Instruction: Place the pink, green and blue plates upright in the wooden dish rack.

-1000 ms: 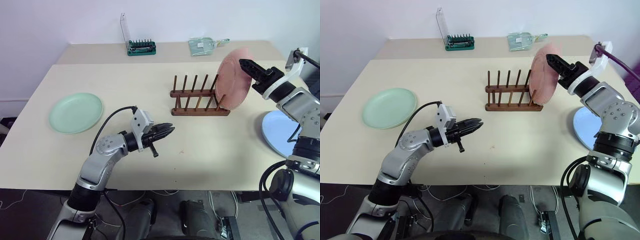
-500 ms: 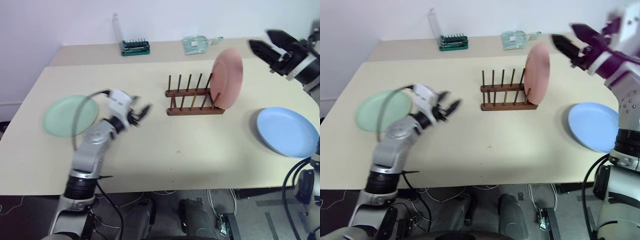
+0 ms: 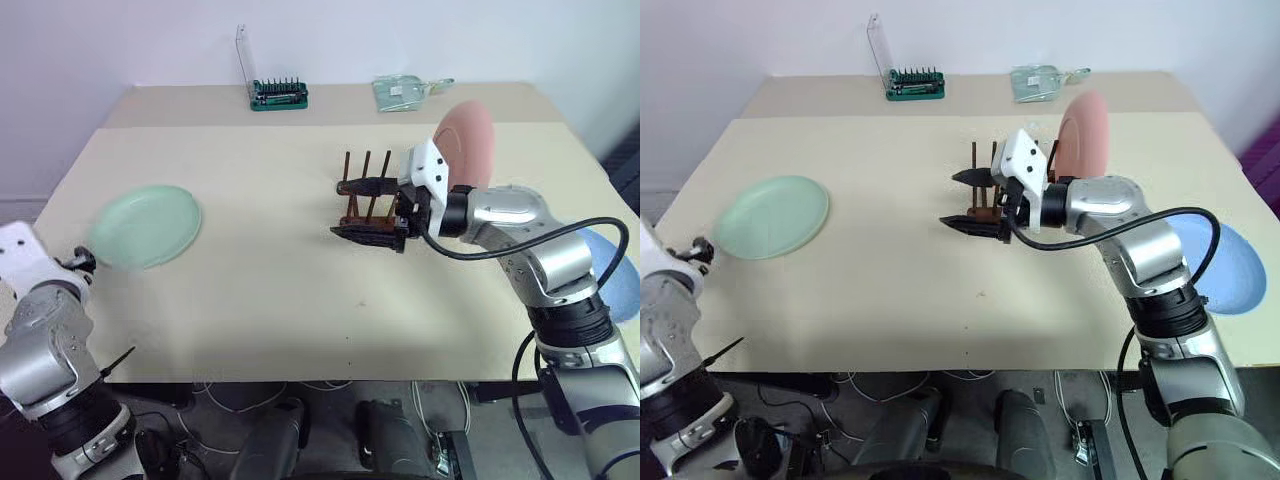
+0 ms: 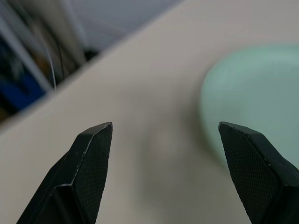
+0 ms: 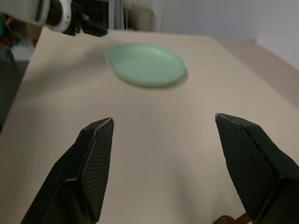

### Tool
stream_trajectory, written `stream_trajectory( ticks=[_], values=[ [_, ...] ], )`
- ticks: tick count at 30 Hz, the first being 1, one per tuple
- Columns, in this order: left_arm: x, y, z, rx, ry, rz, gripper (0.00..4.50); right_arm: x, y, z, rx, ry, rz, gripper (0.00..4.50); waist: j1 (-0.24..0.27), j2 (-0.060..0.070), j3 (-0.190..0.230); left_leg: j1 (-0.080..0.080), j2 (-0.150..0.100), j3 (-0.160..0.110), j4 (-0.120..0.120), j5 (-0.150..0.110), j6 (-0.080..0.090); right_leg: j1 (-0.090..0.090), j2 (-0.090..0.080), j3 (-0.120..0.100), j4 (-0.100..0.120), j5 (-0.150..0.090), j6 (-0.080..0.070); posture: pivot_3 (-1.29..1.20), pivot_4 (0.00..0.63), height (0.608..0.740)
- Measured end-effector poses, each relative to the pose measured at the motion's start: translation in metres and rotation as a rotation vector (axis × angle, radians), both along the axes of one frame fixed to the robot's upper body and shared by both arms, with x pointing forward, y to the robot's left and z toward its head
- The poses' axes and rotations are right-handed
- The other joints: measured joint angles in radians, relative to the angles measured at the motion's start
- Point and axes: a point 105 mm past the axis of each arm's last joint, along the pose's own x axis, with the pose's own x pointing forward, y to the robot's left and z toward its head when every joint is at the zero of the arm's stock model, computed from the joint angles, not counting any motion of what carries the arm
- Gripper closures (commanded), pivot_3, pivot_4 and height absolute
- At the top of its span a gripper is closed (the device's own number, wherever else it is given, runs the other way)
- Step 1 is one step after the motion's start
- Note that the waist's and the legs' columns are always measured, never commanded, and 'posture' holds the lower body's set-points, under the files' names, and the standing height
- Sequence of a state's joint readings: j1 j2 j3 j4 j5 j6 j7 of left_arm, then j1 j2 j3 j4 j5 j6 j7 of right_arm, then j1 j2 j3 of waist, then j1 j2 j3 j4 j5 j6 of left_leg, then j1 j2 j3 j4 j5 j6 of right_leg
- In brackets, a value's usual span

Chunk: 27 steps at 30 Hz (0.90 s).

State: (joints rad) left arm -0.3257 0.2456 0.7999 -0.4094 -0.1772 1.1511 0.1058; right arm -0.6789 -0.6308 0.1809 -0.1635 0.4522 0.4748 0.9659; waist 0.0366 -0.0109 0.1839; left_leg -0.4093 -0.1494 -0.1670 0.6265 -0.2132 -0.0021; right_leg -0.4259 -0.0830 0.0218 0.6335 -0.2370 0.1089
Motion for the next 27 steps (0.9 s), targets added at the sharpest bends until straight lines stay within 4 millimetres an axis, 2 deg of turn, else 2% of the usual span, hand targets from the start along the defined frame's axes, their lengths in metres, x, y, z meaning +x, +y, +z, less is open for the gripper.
stream_trajectory(
  ticks=[3, 6, 12, 20, 23, 27],
  values=[
    [-0.002, -0.009, -0.021, -0.136, 0.002, -0.008, 0.79, -0.006, 0.007, -0.025, -0.017, 0.06, 0.03, 0.96, 0.003, -0.003, 0.001, 0.0, 0.001, 0.0, 0.0, 0.0, -0.001, 0.0, 0.0, 0.0, 0.0, 0.001, -0.001, 0.0, 0.15, 0.74],
    [0.003, -0.012, -0.025, -0.192, -0.023, -0.03, 0.79, -0.01, 0.006, -0.037, -0.028, 0.091, 0.032, 0.96, 0.002, -0.003, 0.001, 0.0, 0.001, 0.0, 0.0, 0.0, -0.001, 0.0, 0.0, 0.0, 0.0, 0.001, -0.001, 0.0, 0.15, 0.74],
    [0.013, -0.013, -0.03, -0.21, -0.026, -0.053, 0.79, -0.015, 0.006, -0.046, -0.029, 0.102, 0.027, 0.96, 0.001, -0.003, 0.001, 0.0, 0.003, 0.001, 0.0, 0.0, -0.002, -0.001, 0.001, 0.001, 0.0, 0.002, -0.002, 0.0, 0.15, 0.74],
    [0.012, -0.014, -0.031, -0.19, -0.019, -0.035, 0.79, -0.016, 0.003, -0.052, -0.035, 0.119, 0.005, 0.96, 0.0, -0.003, 0.001, 0.0, 0.003, 0.001, 0.0, 0.0, -0.002, -0.001, 0.001, 0.001, 0.0, 0.002, -0.002, 0.0, 0.15, 0.74],
    [0.007, -0.019, -0.03, -0.18, -0.041, -0.073, 0.79, -0.017, 0.002, -0.052, -0.039, 0.117, 0.007, 0.96, 0.0, -0.003, 0.001, 0.0, 0.003, 0.001, 0.0, 0.0, -0.002, -0.001, 0.001, 0.002, 0.0, 0.002, -0.002, 0.0, 0.15, 0.74],
    [0.004, -0.037, -0.018, -0.169, -0.119, -0.211, 0.79, -0.018, 0.002, -0.052, -0.042, 0.119, 0.015, 0.96, 0.001, -0.003, 0.001, 0.0, 0.003, 0.002, 0.0, -0.001, -0.002, -0.001, 0.001, 0.002, 0.0, 0.002, -0.002, 0.0, 0.15, 0.74]
  ],
)
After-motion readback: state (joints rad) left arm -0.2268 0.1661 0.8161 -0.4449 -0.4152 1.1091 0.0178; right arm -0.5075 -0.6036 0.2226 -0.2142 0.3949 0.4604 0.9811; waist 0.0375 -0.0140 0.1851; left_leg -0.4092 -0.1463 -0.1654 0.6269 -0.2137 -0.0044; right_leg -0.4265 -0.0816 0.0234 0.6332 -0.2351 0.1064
